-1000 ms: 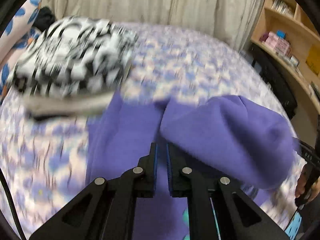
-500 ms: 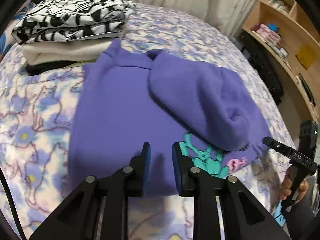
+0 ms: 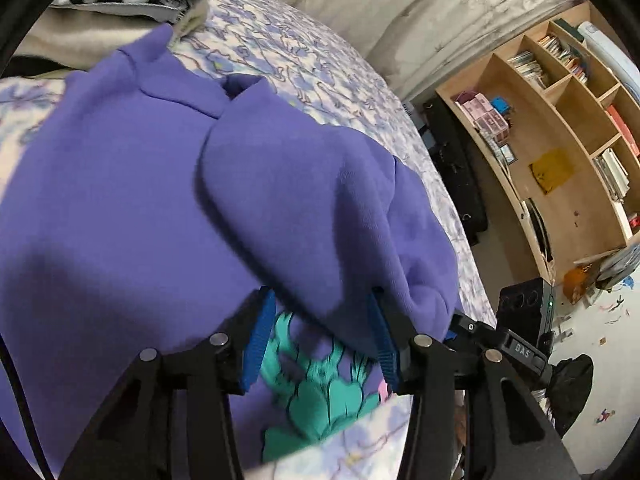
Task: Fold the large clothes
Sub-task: 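Grasp the folded hood edge with both tools and tuck it in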
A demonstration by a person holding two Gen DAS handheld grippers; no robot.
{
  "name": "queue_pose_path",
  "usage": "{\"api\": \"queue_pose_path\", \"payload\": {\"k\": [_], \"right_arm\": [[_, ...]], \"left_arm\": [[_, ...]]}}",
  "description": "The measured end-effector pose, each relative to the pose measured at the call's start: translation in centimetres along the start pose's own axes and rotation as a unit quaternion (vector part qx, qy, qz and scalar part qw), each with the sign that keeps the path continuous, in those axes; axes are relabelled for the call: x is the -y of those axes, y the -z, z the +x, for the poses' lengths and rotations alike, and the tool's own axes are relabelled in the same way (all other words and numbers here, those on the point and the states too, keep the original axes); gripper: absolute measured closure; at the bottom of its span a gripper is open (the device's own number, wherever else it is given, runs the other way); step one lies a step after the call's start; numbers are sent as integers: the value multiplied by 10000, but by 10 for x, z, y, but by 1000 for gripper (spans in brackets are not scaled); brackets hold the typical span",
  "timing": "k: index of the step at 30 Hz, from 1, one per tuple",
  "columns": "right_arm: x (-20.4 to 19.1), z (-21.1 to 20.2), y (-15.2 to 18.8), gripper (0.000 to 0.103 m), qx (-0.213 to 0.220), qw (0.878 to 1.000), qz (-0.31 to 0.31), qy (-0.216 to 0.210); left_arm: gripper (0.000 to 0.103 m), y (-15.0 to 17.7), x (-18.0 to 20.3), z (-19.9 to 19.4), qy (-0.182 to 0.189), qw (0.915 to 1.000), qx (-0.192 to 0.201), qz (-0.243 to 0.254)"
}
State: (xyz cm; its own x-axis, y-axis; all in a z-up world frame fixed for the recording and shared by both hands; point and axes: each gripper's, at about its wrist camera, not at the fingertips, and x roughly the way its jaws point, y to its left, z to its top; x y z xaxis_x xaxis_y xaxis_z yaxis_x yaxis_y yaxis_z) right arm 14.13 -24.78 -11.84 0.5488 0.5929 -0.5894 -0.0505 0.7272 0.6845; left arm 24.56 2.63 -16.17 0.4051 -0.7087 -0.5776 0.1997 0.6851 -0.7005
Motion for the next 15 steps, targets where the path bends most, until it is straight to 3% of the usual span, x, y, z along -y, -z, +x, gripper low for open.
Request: {"api": "queue_pose_path", "payload": {"k": [7,9,10,11,13,15], "right_arm": [[-11,9,-6,49,207,9993,-191,-247],[-16,7,-6,49,336,9987,-293,-243],[-22,7,-7,54,393,9983,-411,-151],[-26,7,-7,70,392,9980,-487,-26],[-35,8,-8,88,289,9975,-609,187],[-41,4,-6,91,293,9974,-586,311]], "left_arm": [[59,-6,8,15,375,9988,314,-24],[68,-5,13,5,286,9983,516,-8],[79,-6,16,3,157,9982,570,16],[84,-5,22,-1,-126,9979,640,19],[89,-6,27,-6,-576,9964,628,-12],[90,-2,35,-14,-962,9940,519,-46]]}}
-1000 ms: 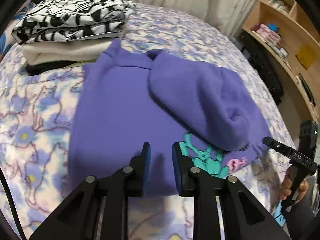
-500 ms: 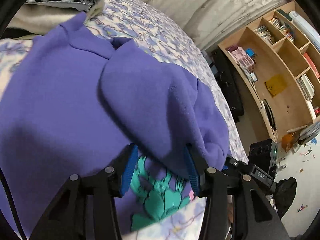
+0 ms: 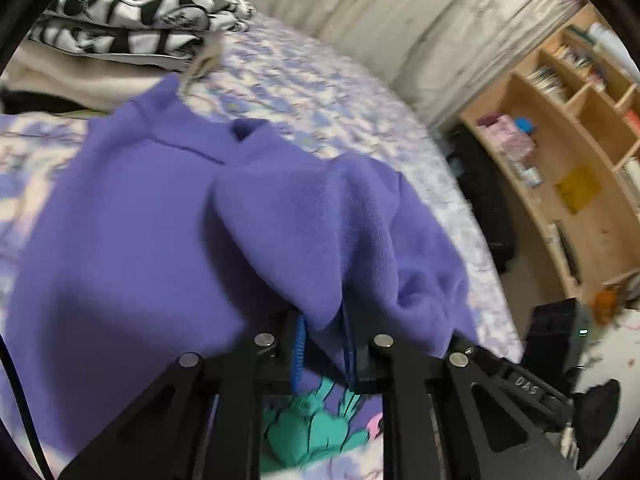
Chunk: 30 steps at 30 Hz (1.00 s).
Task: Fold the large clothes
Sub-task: 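Grasp the folded hood edge with both tools and tuck it in, then press the folded hood flat with both tools and open them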
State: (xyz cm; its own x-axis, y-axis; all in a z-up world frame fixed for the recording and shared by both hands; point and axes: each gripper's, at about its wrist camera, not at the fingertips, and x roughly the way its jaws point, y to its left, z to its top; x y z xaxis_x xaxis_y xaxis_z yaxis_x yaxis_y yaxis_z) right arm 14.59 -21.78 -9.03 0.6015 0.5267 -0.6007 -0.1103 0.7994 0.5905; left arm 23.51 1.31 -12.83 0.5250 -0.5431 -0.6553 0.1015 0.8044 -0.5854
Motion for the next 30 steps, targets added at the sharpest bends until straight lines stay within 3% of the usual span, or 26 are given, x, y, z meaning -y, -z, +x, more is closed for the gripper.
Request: {"api": "queue_pose_path", "payload": {"k": [4,7,12,14,18,19,25,30], "right_arm": [[0,-7,15,96,-312,9977,277,538],[16,4,37,98,-708,9909,624,955],[17,0,49,103,-657,9900,598,1097],[15,-6,50,103,-626,9905,550,1093],[6,-24,50,102,-416,9926,362,1084],[3,-29,48,101,-323,9935,294,1049],[-31,-37,30,100,94,9939,-422,1014],[-51,-18,7,99,215,9938,-765,773]], "left_arm": [[90,16,10,-5,-683,9963,-512,78],[90,37,9,13,-1229,9877,-934,246],[88,44,15,20,-1581,9826,-844,486],[86,45,19,17,-1603,9829,-720,560],[63,47,19,2,-1627,9832,-606,555],[61,48,17,-3,-1618,9839,-567,511],[61,48,20,-44,-1588,9850,1,670],[62,32,37,-47,-1171,9876,361,981]]}}
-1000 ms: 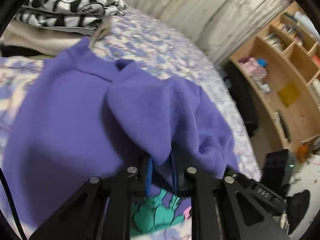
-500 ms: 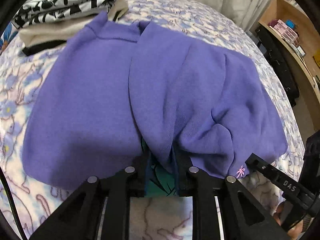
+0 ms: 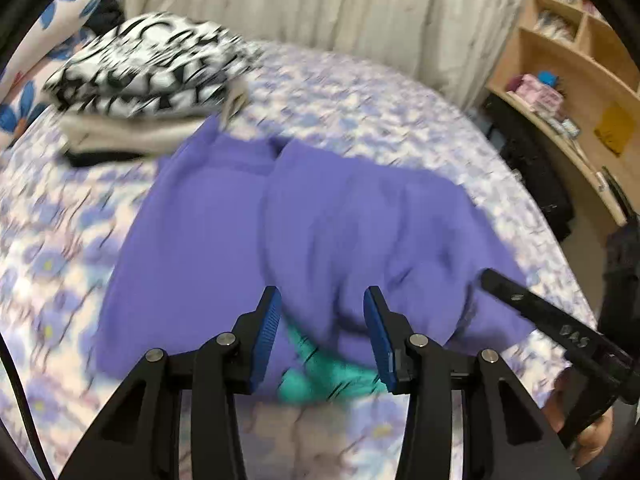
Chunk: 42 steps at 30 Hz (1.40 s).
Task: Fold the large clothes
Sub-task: 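Press the folded hood flat with both tools and open them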
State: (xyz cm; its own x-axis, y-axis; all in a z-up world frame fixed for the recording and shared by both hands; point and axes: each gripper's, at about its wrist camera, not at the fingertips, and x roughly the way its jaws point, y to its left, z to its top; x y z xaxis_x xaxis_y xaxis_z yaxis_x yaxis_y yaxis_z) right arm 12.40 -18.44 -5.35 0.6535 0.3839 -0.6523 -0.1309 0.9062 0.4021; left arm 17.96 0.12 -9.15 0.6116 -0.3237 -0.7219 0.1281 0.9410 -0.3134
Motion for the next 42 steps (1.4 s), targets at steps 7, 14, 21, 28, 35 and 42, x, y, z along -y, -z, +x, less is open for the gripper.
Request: {"api": "queue_pose_path", "payload": {"k": [7,14,21,28,35,42], "right_arm": [[2,37,-22,99,61,9994,-232,248],[45,45,4,103,-183,9993,115,320],[38,40,8,103,-144,9986,126,493],[34,31,6,100,-141,9986,213,460],[17,12,14,89,-168,9986,206,457],[2,-12,31,75,-150,9985,174,499]], "left_arm": [[71,-24,26,50,381,9991,21,180],[71,-8,22,92,40,9990,-274,365],[71,-4,22,91,-32,9989,-177,426],[62,-4,23,75,-127,9992,-234,301],[53,1,25,48,-289,9988,-356,167],[38,17,26,10,-684,9967,-288,327]]}}
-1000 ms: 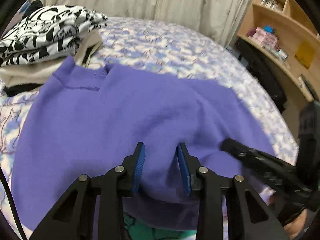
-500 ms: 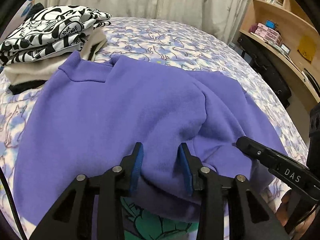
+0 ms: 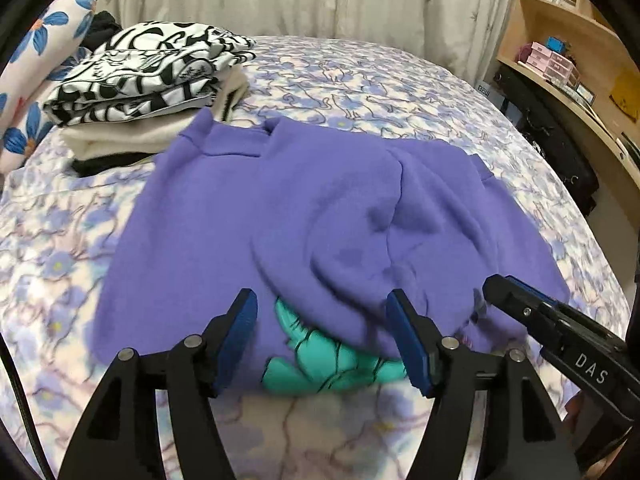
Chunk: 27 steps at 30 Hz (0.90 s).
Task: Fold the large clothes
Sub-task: 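Press the folded hood flat with both tools and open them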
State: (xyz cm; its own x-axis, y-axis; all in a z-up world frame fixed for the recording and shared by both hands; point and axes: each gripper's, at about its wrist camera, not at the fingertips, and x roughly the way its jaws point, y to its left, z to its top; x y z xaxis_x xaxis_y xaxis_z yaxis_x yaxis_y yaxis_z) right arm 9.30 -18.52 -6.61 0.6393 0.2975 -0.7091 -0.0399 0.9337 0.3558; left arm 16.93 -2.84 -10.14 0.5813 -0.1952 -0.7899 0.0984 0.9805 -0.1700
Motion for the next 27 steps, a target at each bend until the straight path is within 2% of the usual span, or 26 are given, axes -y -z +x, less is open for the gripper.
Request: {"api": "queue_pose_path", "payload": {"k": [8,16,27], "right_arm": [[-18,-21,16,75,-39,9999,-118,-54],[-41,-36,28,75,-82,9994,-309,-140],[-56,-23,39,75,-319,9983,-491,-46]], "left_arm": [[37,20,-21,-37,-145,9996,-55,-221],[37,33,-37,-64,-106,9992,-8,-381],[37,56,-60,-53,11,9973,-326,-651]]}}
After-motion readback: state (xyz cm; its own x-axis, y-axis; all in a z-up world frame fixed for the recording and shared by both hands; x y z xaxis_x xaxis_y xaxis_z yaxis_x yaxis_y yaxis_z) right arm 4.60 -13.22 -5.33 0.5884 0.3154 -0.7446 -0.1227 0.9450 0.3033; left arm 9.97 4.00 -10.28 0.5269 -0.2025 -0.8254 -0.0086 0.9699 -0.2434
